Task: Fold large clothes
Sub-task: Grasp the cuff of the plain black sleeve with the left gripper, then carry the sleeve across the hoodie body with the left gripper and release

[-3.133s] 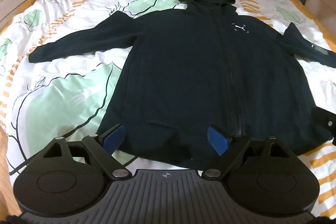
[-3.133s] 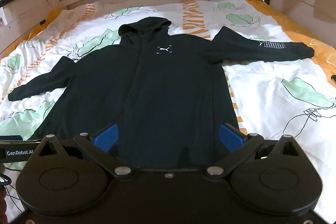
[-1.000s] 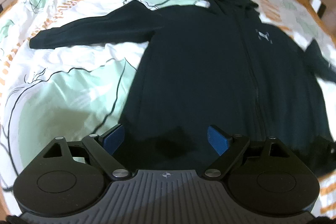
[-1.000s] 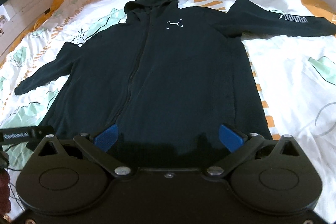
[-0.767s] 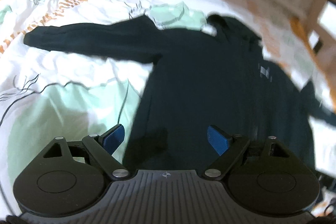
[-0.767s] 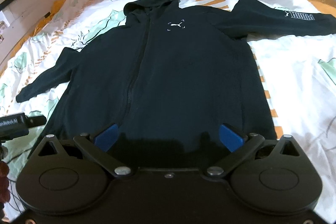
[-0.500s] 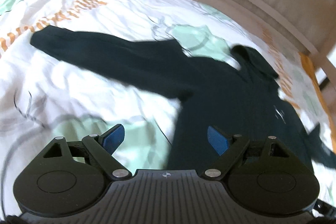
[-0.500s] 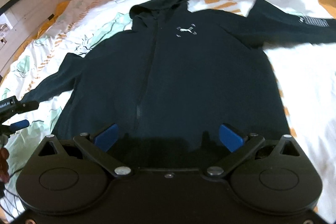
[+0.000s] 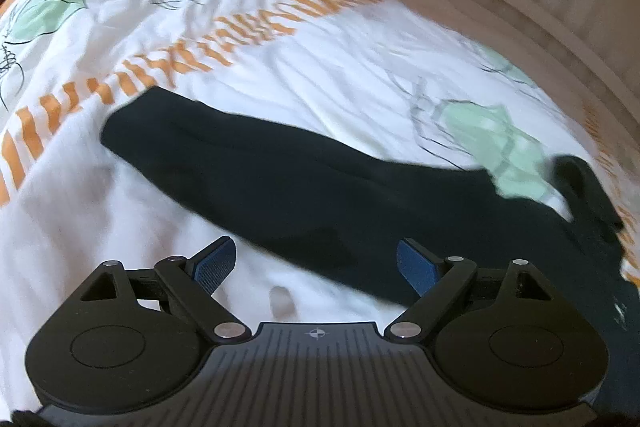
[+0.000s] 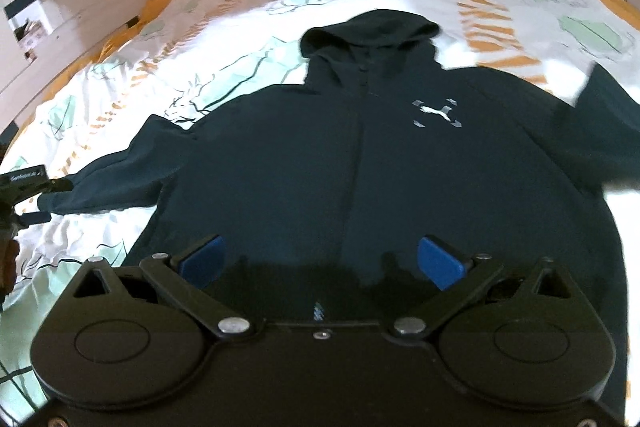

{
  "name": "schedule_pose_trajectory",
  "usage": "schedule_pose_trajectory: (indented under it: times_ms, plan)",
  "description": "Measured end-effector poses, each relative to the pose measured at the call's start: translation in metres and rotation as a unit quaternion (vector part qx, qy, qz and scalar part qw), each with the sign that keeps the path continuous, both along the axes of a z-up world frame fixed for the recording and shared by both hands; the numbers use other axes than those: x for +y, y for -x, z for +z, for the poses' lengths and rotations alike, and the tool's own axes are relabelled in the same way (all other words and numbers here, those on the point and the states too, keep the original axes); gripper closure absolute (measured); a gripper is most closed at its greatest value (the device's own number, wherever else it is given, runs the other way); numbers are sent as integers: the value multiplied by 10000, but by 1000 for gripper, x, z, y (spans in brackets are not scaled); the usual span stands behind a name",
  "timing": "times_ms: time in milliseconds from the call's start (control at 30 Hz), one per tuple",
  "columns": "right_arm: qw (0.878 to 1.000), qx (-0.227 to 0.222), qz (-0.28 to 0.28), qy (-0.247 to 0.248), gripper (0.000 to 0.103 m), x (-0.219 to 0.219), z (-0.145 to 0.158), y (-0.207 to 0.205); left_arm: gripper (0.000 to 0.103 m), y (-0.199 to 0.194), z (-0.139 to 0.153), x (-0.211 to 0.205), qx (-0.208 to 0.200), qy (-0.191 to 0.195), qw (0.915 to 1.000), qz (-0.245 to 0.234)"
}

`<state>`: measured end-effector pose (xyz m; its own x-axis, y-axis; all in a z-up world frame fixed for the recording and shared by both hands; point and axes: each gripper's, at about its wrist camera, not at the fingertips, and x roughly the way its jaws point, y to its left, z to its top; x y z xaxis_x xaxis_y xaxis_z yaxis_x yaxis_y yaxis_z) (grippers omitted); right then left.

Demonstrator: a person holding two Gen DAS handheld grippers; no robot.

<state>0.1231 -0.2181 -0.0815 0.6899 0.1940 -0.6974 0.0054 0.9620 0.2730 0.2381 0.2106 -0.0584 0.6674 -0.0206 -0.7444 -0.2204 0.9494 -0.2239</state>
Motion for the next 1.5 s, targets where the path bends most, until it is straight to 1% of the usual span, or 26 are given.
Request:
schedule_pose_trajectory:
  times_ms: [67, 200, 300, 367, 533, 567, 600, 633, 667, 700, 733, 767, 800, 833, 867, 933, 1033, 1067, 1167, 1233, 1300, 1367, 1433, 1500]
  plan:
    - [10000, 10, 85, 12, 1, 6, -2, -10, 15, -12, -6, 14, 62, -68, 9998, 192]
    - [9997, 78, 239, 0, 1, 17, -8, -27, 15, -29, -23, 44, 258, -25, 9982, 548]
    - [9993, 120, 354, -10, 1, 26, -13, -36, 15, -36, -39, 61, 385, 26, 9971, 656]
    - [9989, 161, 433, -12, 1, 31, -17, -41, 15, -39, -45, 68, 344, 97, 9971, 677]
    - [9982, 274, 527, -29, 1, 38, -25, -48, 14, -52, -49, 76, 95, 138, 9975, 681]
    - [9981, 293, 534, -24, 1, 39, -26, -48, 16, -53, -49, 77, 62, 139, 9972, 726]
    - [9980, 316, 538, -23, 1, 39, -28, -48, 27, -53, -48, 77, 5, 100, 9967, 800]
    - [9980, 332, 534, -23, 1, 39, -29, -48, 34, -55, -48, 77, -9, 35, 9964, 842]
    - [9980, 354, 528, -25, 1, 39, -30, -47, 49, -55, -47, 76, -23, -15, 9967, 817]
    - [9979, 376, 519, -26, 1, 37, -32, -46, 71, -54, -45, 75, -113, 49, 9976, 682]
    - [9979, 398, 503, -19, 1, 36, -33, -47, 81, -55, -43, 75, -199, 126, 9978, 618]
    - [9979, 417, 486, -15, 1, 35, -33, -46, 89, -54, -39, 74, -273, 135, 9975, 634]
    - [9980, 435, 469, -9, 1, 33, -34, -44, 91, -53, -33, 70, -353, 64, 9971, 664]
    - [9980, 441, 450, 2, 1, 32, -34, -43, 95, -51, -24, 65, -472, -24, 9969, 636]
    - [9981, 448, 420, 17, 1, 29, -35, -42, 96, -49, -14, 59, -626, -91, 9965, 554]
    - [9984, 446, 346, 20, 1, 24, -35, -38, 96, -46, 8, 45, -890, -196, 9951, 381]
    - [9987, 451, 228, -29, 1, 13, -35, -31, 96, -41, 46, 18, -1280, -274, 9914, 0]
    - [9988, 458, 189, -42, 1, 10, -35, -28, 96, -40, 61, 5, -1415, -320, 9893, -162]
    - [9989, 457, 98, -93, 1, 0, -35, -17, 96, -38, 92, -33, -1736, -342, 9823, -619]
    - [9990, 439, 38, -118, 1, -6, -35, -9, 96, -38, 108, -63, -1885, -341, 9773, -900]
    - [9991, 420, -30, -102, 1, -13, -34, -1, 96, -39, 119, -96, -2008, -343, 9717, -1197]
    - [9991, 407, -93, -121, 1, -21, -33, 7, 96, -39, 120, -126, -2079, -372, 9667, -1448]
    - [9988, 406, -190, -173, 1, -31, -33, 15, 96, -41, 116, -158, -2063, -347, 9629, -1706]
    - [9985, 404, -300, -203, 1, -41, -33, 23, 96, -42, 107, -188, -1977, -195, 9605, -1950]
